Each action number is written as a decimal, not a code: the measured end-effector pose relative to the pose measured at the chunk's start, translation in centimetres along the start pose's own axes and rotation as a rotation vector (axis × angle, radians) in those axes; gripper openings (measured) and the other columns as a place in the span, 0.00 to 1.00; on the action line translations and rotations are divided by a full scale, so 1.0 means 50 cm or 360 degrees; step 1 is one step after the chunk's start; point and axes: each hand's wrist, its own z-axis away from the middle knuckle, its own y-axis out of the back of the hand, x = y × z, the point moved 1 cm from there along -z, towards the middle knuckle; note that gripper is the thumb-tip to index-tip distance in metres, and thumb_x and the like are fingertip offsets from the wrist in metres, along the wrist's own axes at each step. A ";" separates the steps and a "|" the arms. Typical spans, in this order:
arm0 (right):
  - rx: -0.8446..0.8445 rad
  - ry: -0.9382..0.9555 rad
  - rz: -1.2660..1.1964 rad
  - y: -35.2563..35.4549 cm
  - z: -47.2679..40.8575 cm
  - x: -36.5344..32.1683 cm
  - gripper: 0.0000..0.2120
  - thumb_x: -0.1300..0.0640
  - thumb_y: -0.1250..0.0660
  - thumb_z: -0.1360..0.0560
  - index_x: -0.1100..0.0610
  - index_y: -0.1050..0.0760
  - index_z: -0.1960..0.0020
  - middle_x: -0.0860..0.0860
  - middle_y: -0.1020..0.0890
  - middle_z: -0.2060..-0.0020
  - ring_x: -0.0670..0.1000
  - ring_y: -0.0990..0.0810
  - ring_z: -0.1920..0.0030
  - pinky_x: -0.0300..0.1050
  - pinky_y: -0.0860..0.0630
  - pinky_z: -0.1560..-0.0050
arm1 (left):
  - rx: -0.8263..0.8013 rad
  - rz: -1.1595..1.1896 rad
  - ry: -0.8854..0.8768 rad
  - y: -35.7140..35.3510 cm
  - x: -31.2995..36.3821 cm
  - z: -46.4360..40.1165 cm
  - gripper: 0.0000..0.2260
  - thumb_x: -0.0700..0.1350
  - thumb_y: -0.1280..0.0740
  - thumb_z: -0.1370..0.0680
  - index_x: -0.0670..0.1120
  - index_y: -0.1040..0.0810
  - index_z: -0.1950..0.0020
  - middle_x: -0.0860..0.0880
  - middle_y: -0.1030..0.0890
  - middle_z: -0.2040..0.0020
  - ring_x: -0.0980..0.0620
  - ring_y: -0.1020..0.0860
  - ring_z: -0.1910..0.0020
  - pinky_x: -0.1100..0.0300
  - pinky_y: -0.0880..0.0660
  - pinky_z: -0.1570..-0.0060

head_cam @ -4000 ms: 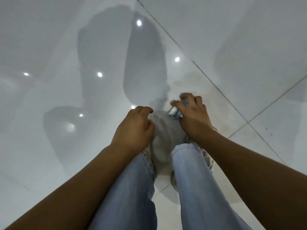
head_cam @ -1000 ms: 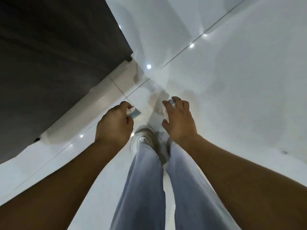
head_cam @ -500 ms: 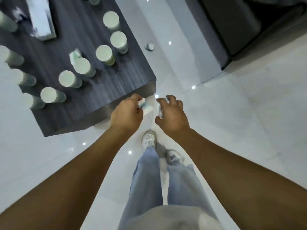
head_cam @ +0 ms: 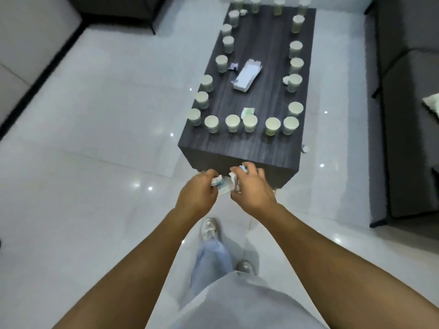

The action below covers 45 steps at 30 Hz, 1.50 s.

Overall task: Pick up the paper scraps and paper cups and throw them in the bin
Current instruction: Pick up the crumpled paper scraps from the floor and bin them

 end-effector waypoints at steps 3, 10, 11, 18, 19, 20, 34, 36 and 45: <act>-0.0087 0.0232 0.0081 -0.026 0.013 -0.109 0.26 0.56 0.32 0.25 0.48 0.35 0.28 0.51 0.37 0.29 0.55 0.36 0.34 0.48 0.27 0.42 | 0.0164 0.0129 0.0249 0.054 -0.066 0.090 0.11 0.43 0.38 0.21 0.46 0.26 0.39 0.46 0.20 0.46 0.51 0.24 0.55 0.63 0.31 0.58; -0.0316 0.0816 0.0295 -0.129 0.068 -0.391 0.28 0.56 0.31 0.25 0.49 0.36 0.27 0.52 0.37 0.28 0.56 0.36 0.31 0.49 0.28 0.36 | 0.0564 0.0303 0.0674 0.179 -0.252 0.301 0.10 0.41 0.40 0.21 0.47 0.26 0.41 0.47 0.21 0.48 0.48 0.24 0.53 0.59 0.29 0.58; -0.0347 0.0899 0.0321 -0.148 0.079 -0.433 0.28 0.56 0.32 0.25 0.50 0.36 0.27 0.52 0.37 0.28 0.56 0.36 0.32 0.48 0.28 0.37 | 0.0618 0.0323 0.0732 0.195 -0.284 0.333 0.10 0.41 0.40 0.21 0.47 0.26 0.42 0.48 0.21 0.49 0.48 0.23 0.54 0.58 0.28 0.58; -0.0538 0.1332 0.0462 -0.317 0.162 -0.730 0.28 0.57 0.33 0.26 0.50 0.36 0.27 0.52 0.37 0.29 0.56 0.37 0.32 0.46 0.29 0.40 | 0.0924 0.0415 0.1110 0.285 -0.543 0.569 0.10 0.41 0.41 0.21 0.48 0.26 0.43 0.48 0.21 0.49 0.49 0.24 0.55 0.59 0.29 0.59; -0.0548 0.1363 0.0466 -0.345 0.175 -0.772 0.28 0.57 0.33 0.26 0.50 0.36 0.28 0.52 0.36 0.29 0.56 0.37 0.33 0.46 0.29 0.41 | 0.0947 0.0419 0.1136 0.296 -0.582 0.603 0.10 0.41 0.41 0.22 0.48 0.26 0.43 0.49 0.21 0.49 0.49 0.24 0.55 0.60 0.30 0.60; -0.0558 0.1382 0.0465 -0.374 0.188 -0.814 0.28 0.57 0.33 0.27 0.50 0.35 0.28 0.52 0.36 0.29 0.56 0.37 0.33 0.46 0.28 0.41 | 0.0964 0.0419 0.1160 0.308 -0.621 0.635 0.10 0.41 0.41 0.22 0.48 0.26 0.43 0.49 0.21 0.49 0.50 0.24 0.55 0.61 0.31 0.61; -0.0757 0.1603 0.0538 -0.691 0.312 -1.259 0.28 0.57 0.33 0.28 0.51 0.34 0.29 0.53 0.35 0.31 0.58 0.36 0.35 0.48 0.26 0.43 | 0.1100 0.0441 0.1518 0.446 -1.049 0.930 0.11 0.41 0.41 0.23 0.48 0.27 0.41 0.48 0.21 0.49 0.47 0.24 0.54 0.59 0.30 0.61; -0.0806 0.1637 0.0581 -0.733 0.305 -1.313 0.28 0.58 0.33 0.27 0.51 0.35 0.28 0.53 0.36 0.30 0.58 0.36 0.34 0.48 0.27 0.42 | 0.1133 0.0470 0.1570 0.462 -1.108 0.942 0.11 0.41 0.40 0.23 0.48 0.26 0.41 0.48 0.21 0.48 0.47 0.23 0.54 0.59 0.30 0.61; -0.0881 0.1744 0.0610 -0.961 0.199 -1.669 0.29 0.56 0.33 0.26 0.51 0.36 0.28 0.53 0.37 0.29 0.58 0.37 0.32 0.49 0.27 0.39 | 0.1202 0.0467 0.1722 0.625 -1.471 0.936 0.10 0.42 0.38 0.22 0.49 0.27 0.42 0.47 0.21 0.46 0.47 0.22 0.53 0.57 0.25 0.57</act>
